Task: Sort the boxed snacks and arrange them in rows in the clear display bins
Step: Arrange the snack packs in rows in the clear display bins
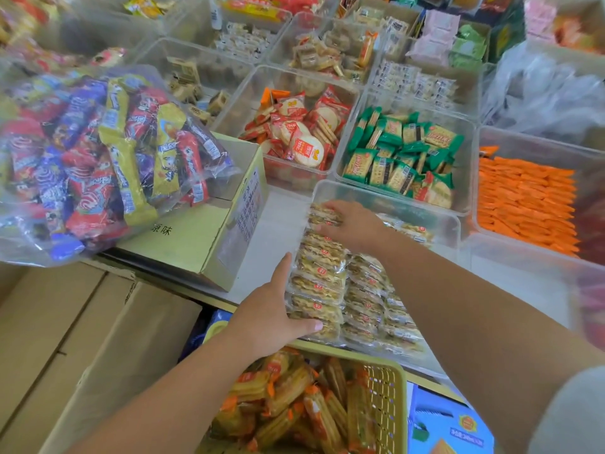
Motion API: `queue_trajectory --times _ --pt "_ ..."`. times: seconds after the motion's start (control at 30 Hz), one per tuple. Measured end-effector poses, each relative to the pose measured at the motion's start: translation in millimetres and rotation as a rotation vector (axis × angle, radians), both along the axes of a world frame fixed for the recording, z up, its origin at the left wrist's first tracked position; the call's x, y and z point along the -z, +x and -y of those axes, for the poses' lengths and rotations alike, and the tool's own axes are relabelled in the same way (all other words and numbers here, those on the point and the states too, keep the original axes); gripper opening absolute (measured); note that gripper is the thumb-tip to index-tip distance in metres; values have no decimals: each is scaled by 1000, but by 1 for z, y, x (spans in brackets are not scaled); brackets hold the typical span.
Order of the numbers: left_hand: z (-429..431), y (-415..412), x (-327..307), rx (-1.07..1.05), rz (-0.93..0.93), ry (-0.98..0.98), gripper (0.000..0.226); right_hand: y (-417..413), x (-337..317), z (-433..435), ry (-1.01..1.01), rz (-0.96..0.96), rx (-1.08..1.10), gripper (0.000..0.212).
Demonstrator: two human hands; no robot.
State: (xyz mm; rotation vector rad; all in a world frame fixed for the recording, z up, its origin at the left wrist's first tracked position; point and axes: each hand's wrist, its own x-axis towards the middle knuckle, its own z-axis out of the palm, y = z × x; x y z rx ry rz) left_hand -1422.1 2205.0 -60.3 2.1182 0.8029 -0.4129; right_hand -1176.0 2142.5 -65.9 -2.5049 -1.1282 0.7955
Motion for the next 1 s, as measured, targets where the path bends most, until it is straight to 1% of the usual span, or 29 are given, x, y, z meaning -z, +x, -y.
queue_trajectory --times 0.07,0.1,0.13,0.2,0.27,0.3,0.33,0.37,0.4,0.43,0.47,0.53,0.57,0.6,0.63,0.7,0.83,0.93,1.0 --pt "1 -4 -8 4 38 70 128 -6 -8 5 -45 44 24 80" --pt "2 -8 -14 -7 72 109 124 -13 -14 10 -28 78 65 82" --pt "3 -14 -20 -25 122 156 115 -22 -22 17 30 116 110 83" --pt "6 -32 -29 -67 255 290 89 -50 -38 43 239 170 166 77" --pt "11 -57 -33 -49 367 399 60 -90 -50 80 431 147 197 61" --pt "15 -70 -33 -30 392 416 50 -113 -53 101 482 102 212 49" --pt "19 -83 -32 -14 389 404 45 -135 -54 121 499 47 226 37" --pt "23 -95 -30 3 361 371 45 -157 -53 140 485 -11 240 28" --pt "26 -106 -27 30 315 329 52 -177 -50 157 444 -65 251 26" --pt "29 -115 -22 74 251 288 64 -194 -45 171 381 -118 255 29" --pt "31 -122 -17 135 167 254 82 -209 -39 183 311 -170 243 34" --pt "32 -130 -9 294 -32 255 114 -232 -25 196 216 -284 221 51" --pt "32 -131 -6 376 -94 291 121 -240 -18 199 194 -347 246 63" --pt "33 -131 -5 445 -126 333 124 -247 -13 199 184 -397 292 73" --pt "33 -130 -4 501 -151 371 124 -251 -9 197 182 -425 337 80" --pt "34 -127 -5 584 -210 432 115 -253 -2 191 187 -441 413 86" --pt "39 -119 -4 739 -297 607 77 -250 12 184 137 -421 500 91" --pt "42 -121 -5 798 -310 666 59 -257 21 181 38 -326 472 92" --pt "42 -123 -9 790 -256 660 50 -264 26 178 -34 -286 409 96"
